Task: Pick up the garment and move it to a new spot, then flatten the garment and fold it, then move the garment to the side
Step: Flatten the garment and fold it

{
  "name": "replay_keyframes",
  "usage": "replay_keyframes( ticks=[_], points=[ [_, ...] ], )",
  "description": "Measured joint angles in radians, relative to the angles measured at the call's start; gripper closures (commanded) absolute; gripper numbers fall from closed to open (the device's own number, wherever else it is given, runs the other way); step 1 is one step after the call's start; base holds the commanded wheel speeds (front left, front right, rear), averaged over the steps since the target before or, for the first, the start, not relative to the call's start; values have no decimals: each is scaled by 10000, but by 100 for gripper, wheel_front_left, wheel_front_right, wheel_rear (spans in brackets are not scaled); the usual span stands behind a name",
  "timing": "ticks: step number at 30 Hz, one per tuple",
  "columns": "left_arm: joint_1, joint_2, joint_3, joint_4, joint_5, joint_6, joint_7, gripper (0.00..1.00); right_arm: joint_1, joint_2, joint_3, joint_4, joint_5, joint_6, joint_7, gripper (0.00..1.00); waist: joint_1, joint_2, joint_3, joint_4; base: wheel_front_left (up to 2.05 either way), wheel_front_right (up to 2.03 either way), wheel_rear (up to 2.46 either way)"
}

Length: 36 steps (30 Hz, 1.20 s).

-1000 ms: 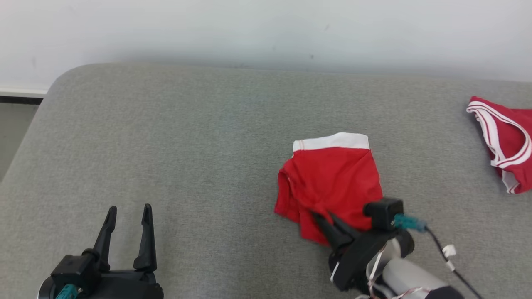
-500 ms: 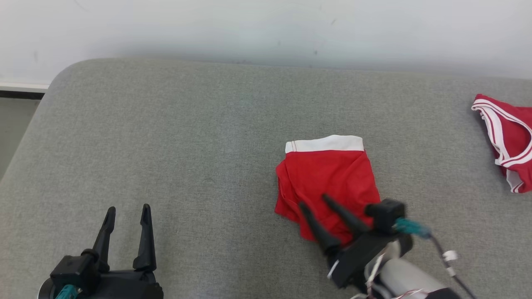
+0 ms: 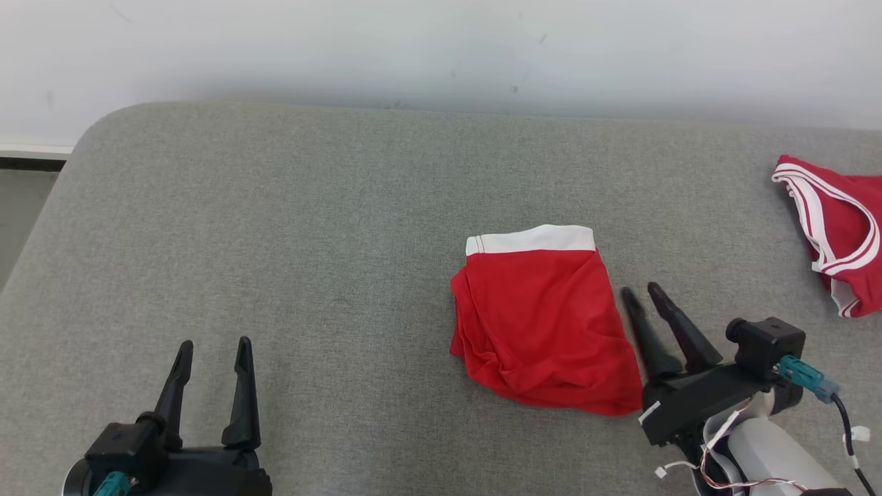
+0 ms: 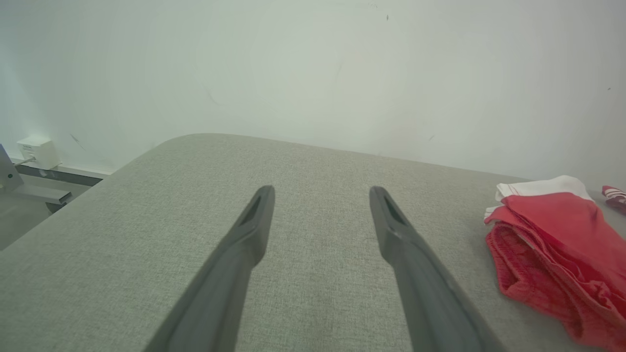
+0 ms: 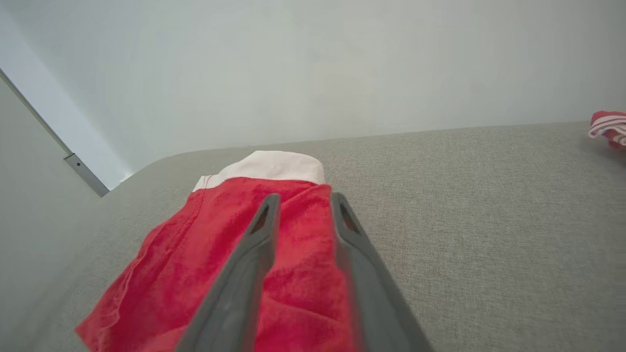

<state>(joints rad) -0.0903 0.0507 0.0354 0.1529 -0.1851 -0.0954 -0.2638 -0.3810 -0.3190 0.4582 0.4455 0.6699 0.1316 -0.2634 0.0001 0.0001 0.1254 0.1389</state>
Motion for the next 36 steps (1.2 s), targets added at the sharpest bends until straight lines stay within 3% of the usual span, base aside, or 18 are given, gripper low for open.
replay_keyframes(
  ticks=[12, 17, 22, 32, 36],
  points=[
    [-142, 0, -178, 54, 61, -33, 0, 0, -38, 938, -639, 1028, -2497, 0, -2, 100, 0, 0, 238, 366, 0, 0, 0],
    [-243, 0, -288, 88, 52, -31, 0, 0, -221, 1695, -811, 1847, -2702, 0, -2, 100, -1, 0, 342, 619, 0, 0, 0],
    [-276, -2, -339, 146, 25, -33, 0, 0, -416, 2353, -167, 2290, -2840, 0, -2, 100, 0, 0, 491, 765, 0, 0, 0],
    [-458, -2, -543, 286, -29, -17, 0, 0, -569, 2661, 1425, 2151, -2376, 0, -2, 100, 0, 0, 521, 813, 0, 0, 0],
    [-456, 0, -504, 311, -15, -15, 0, 0, -598, 2690, 1218, 1772, -2318, 0, -2, 100, -1, 0, 442, 658, 0, 0, 0]
  ],
)
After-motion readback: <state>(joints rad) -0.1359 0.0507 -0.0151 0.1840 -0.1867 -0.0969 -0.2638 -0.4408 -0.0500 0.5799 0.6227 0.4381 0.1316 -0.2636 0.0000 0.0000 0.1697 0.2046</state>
